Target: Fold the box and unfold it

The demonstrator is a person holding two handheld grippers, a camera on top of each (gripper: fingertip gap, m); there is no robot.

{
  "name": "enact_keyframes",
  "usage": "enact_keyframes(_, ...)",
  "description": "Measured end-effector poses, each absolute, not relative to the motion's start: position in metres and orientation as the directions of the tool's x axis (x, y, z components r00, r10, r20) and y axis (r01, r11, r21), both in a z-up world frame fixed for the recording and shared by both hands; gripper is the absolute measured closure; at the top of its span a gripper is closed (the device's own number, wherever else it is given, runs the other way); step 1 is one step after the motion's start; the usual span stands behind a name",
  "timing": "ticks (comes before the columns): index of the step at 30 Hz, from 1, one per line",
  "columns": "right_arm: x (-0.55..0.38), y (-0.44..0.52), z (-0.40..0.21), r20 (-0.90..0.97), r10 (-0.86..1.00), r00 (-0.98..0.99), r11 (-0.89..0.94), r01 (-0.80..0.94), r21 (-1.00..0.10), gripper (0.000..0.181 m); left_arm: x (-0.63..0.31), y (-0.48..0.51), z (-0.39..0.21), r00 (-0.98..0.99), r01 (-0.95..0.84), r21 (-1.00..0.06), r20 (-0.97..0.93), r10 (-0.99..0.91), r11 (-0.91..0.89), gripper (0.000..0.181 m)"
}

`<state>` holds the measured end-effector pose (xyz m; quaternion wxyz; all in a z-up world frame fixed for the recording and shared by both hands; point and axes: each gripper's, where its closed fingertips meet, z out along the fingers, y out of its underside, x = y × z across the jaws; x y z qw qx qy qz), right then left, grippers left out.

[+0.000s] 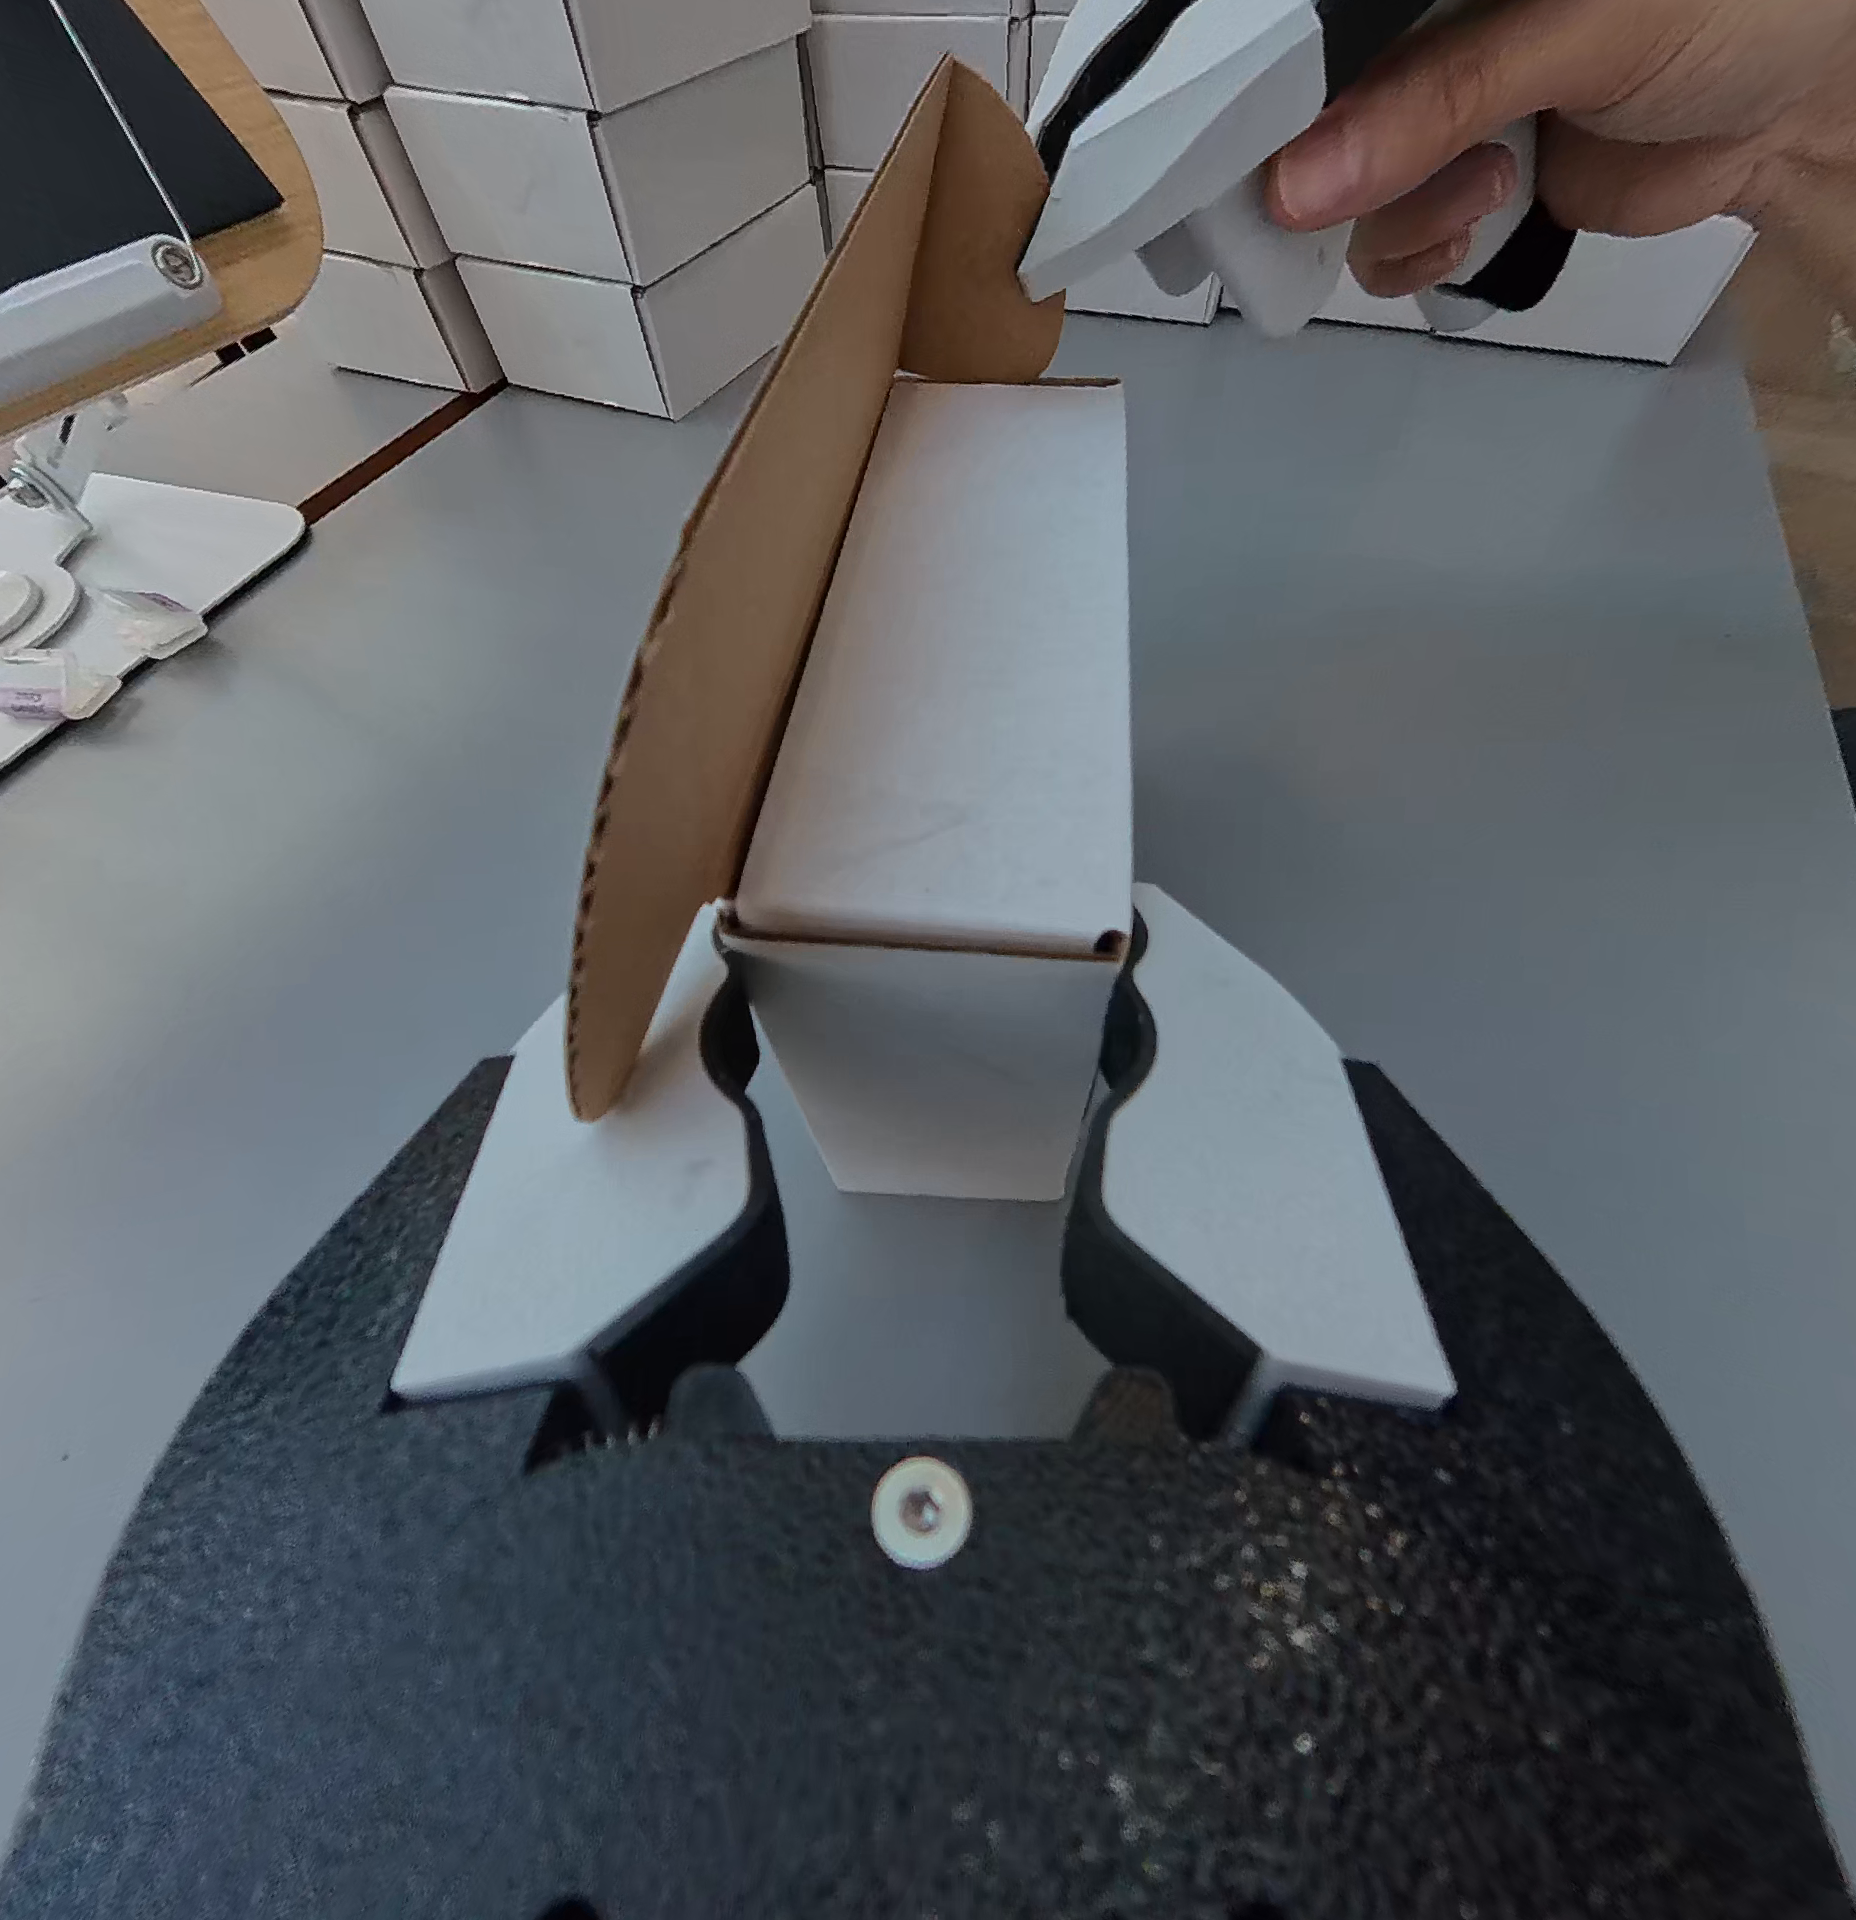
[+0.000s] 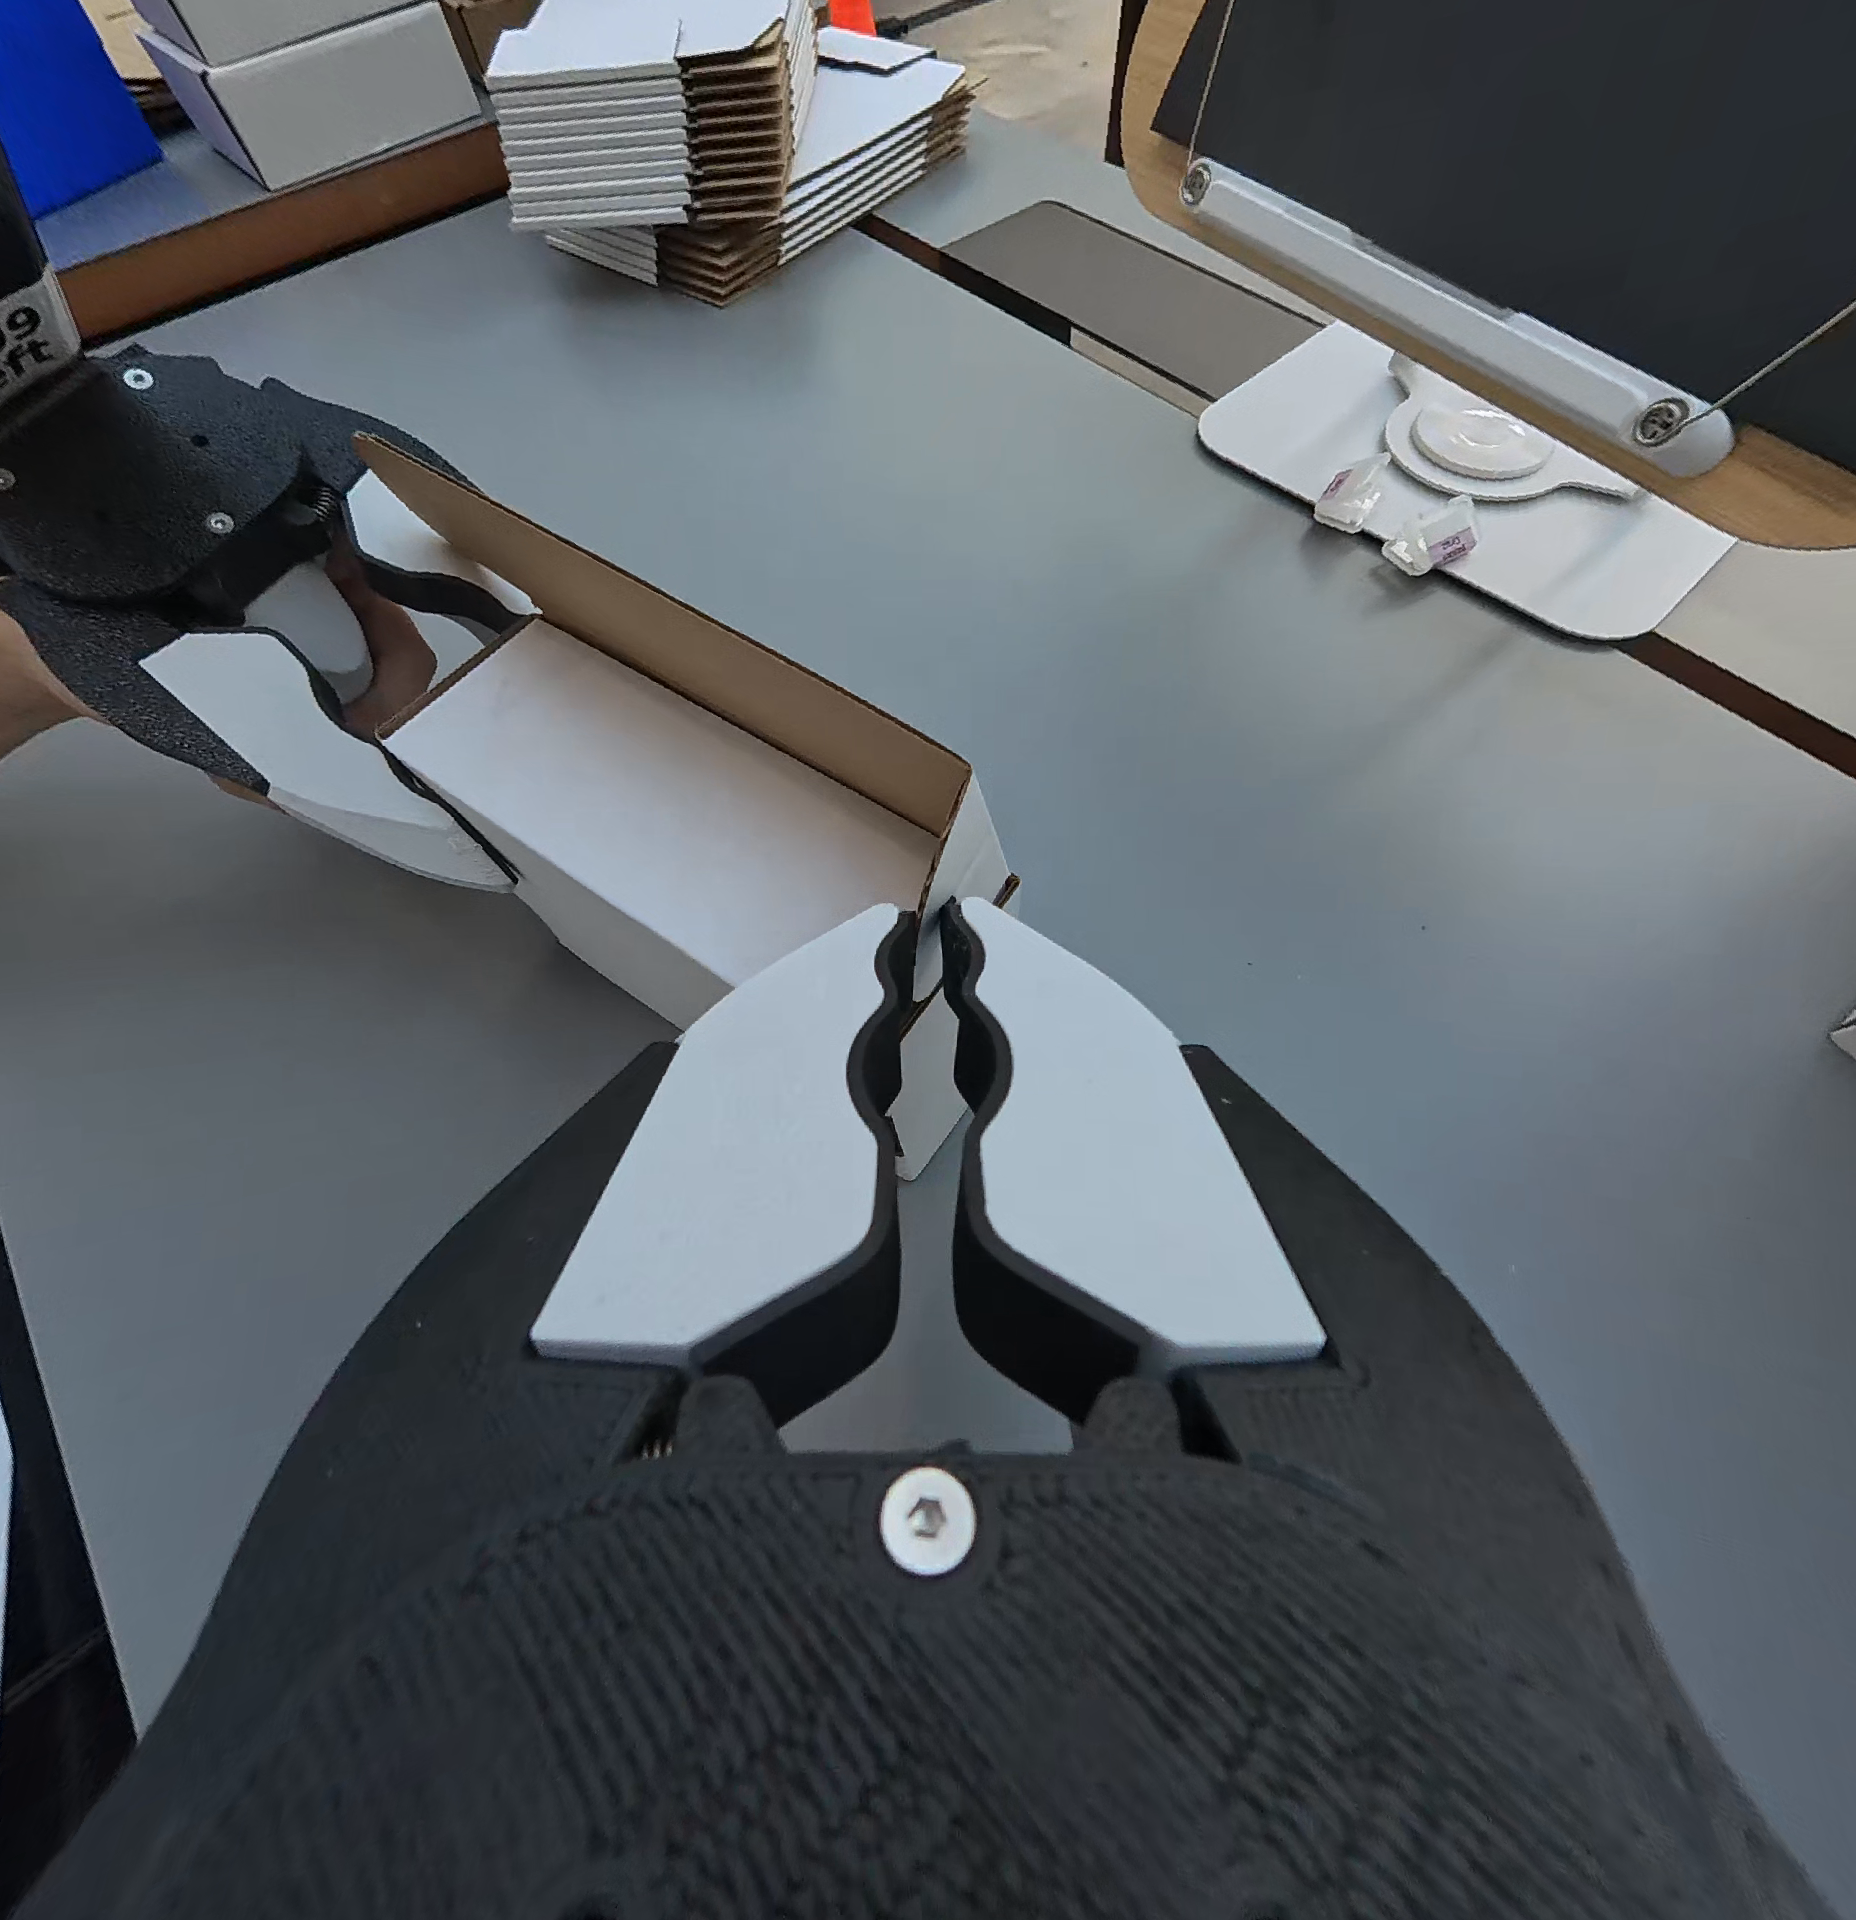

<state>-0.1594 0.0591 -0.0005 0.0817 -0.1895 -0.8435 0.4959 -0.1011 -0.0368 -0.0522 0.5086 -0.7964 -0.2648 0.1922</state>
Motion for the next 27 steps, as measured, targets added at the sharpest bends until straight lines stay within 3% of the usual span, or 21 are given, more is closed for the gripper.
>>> enact_keyframes(9, -0.158, 0.061, -0.01, -0.068, 0.454, -0.888, 0.351, 0.249, -0.903, 0.177, -0.102, -0.036, -0.052, 0.788, 0.227, -0.911, -0.037, 0.615, -0.344, 0.116)
enact_keyframes(13, -0.162, 0.06, -0.011, 0.019, 0.517, -0.856, 0.389, 0.216, -0.895, 0.178, -0.103, -0.036, -0.051, 0.78, 0.219, -0.916, -0.043, 0.624, -0.337, 0.115)
enact_keyframes(20, -0.167, 0.058, -0.011, 0.034, 0.569, -0.822, 0.375, 0.222, -0.9, 0.179, -0.087, -0.057, -0.041, 0.751, 0.121, -0.931, -0.142, 0.645, -0.345, 0.109)
enact_keyframes(24, -0.167, 0.057, -0.012, 0.051, 0.583, -0.811, 0.382, 0.219, -0.898, 0.179, -0.074, -0.083, -0.013, 0.701, 0.045, -0.947, -0.197, 0.686, -0.317, 0.118)
enact_keyframes(27, -0.167, 0.057, -0.012, 0.071, 0.589, -0.805, 0.396, 0.212, -0.893, 0.179, -0.066, -0.086, 0.01, 0.69, -0.025, -0.954, -0.231, 0.686, -0.297, 0.136)
